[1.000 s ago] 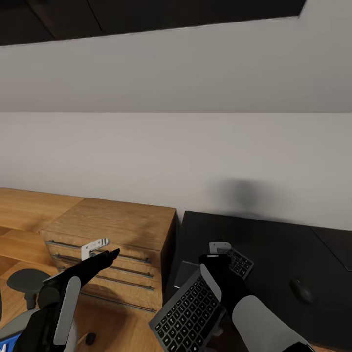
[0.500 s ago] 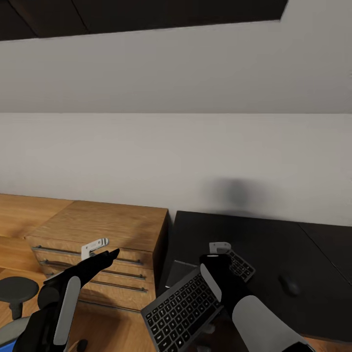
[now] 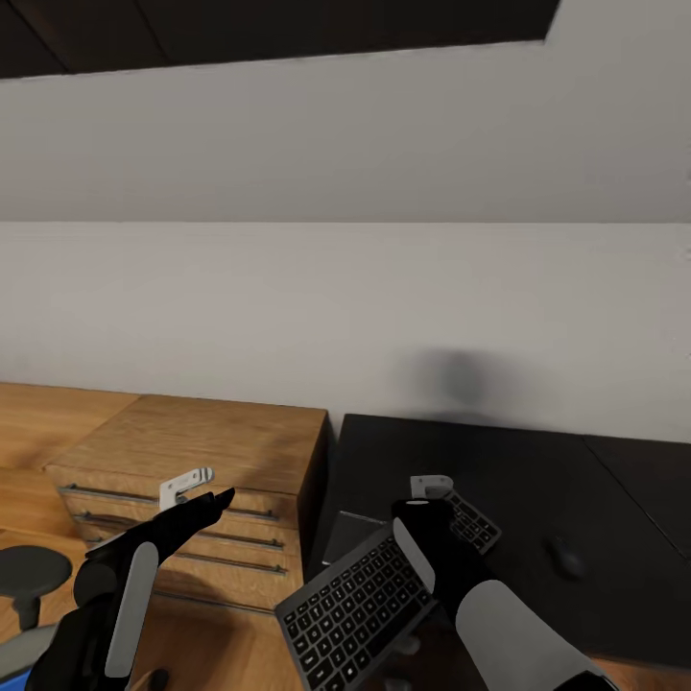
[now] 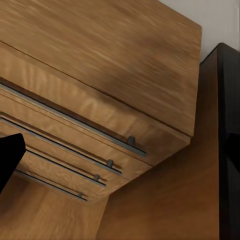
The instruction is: In the bedroom, organize the workspace by keeping the computer under the desk, ensuring the monitor is on the desk, placing the keyboard on the desk next to the monitor, placing the mouse on the desk next to the keyboard, moving the folder from the swivel chair onto the desk next to the mouse, stacking the notebook on top of the folder with the pen on top of the notebook, and positioning the swivel chair next to the desk.
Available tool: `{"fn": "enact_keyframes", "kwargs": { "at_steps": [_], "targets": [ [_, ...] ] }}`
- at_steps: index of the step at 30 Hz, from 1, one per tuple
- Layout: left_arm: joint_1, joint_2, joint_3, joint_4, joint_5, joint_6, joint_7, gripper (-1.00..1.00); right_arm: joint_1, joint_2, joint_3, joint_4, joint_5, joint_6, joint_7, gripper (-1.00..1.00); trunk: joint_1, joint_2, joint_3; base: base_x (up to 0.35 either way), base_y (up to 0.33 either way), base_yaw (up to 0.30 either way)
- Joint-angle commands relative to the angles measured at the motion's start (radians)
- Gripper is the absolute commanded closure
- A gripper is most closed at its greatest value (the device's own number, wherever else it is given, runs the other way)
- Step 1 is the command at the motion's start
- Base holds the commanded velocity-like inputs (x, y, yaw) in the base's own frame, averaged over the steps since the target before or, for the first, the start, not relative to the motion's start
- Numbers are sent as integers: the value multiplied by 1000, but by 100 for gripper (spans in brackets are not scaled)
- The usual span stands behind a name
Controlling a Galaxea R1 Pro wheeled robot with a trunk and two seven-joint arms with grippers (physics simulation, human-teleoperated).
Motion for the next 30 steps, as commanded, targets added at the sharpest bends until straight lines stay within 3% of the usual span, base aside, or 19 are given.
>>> {"fn": "enact_keyframes", "kwargs": {
  "at_steps": [1, 30],
  "targets": [
    [-1, -1, 2, -1, 9, 6, 3, -100, -1, -1, 6, -1, -9, 4, -9, -100, 0, -1, -1, 0, 0, -160],
    [-1, -1, 2, -1, 9, 6, 3, -100, -1, 1, 7, -1, -9, 4, -9, -100, 0, -1, -1, 0, 0, -191]
  ]
}}
